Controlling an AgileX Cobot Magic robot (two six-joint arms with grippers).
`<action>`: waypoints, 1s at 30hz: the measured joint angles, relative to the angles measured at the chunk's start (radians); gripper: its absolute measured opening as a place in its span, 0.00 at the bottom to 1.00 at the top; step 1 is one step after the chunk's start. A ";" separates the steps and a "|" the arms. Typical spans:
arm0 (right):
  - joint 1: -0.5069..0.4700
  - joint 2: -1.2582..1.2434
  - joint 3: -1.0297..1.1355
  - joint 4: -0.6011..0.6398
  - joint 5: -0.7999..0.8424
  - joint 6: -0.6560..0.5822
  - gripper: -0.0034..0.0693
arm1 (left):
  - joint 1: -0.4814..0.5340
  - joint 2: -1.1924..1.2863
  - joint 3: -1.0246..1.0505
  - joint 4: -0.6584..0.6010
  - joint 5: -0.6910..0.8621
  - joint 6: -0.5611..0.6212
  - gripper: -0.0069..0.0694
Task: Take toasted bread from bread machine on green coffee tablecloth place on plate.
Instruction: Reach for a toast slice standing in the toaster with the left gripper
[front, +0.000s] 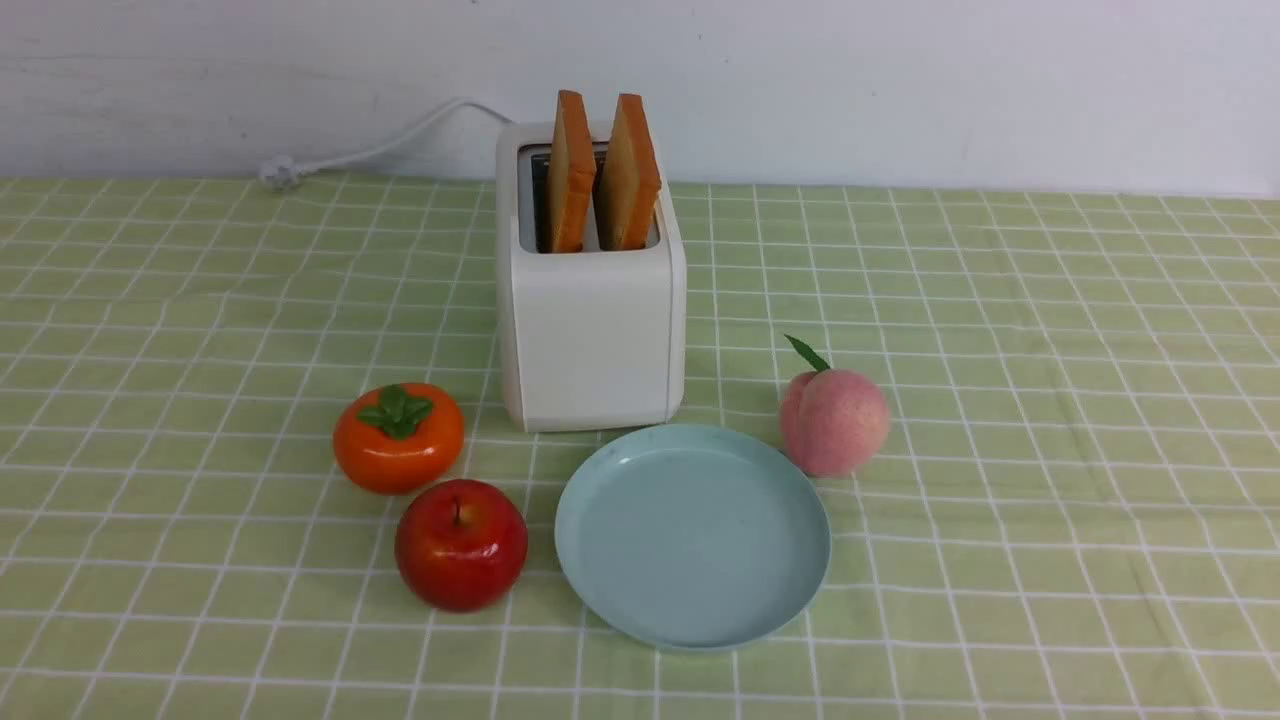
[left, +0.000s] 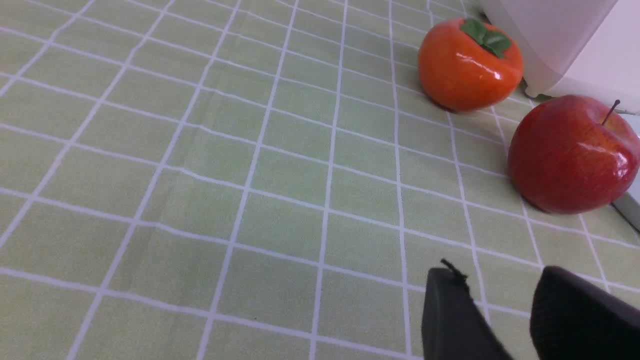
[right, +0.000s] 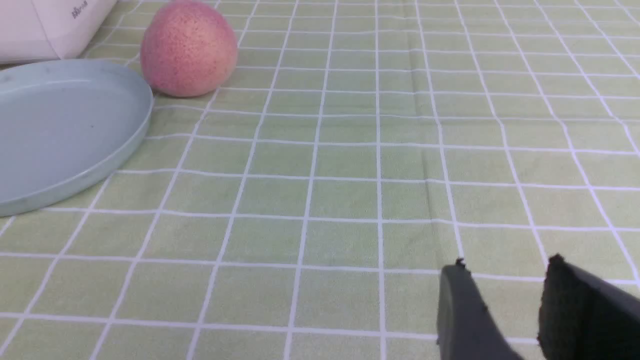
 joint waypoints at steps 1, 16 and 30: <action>0.000 0.000 0.000 0.000 0.000 0.000 0.38 | 0.000 0.000 0.000 0.000 0.000 0.000 0.40; 0.000 0.000 0.000 0.001 0.000 0.000 0.38 | 0.000 0.000 0.000 0.000 0.000 0.000 0.40; 0.000 0.000 0.000 0.001 0.000 0.000 0.38 | 0.000 0.000 0.000 -0.140 -0.110 -0.039 0.40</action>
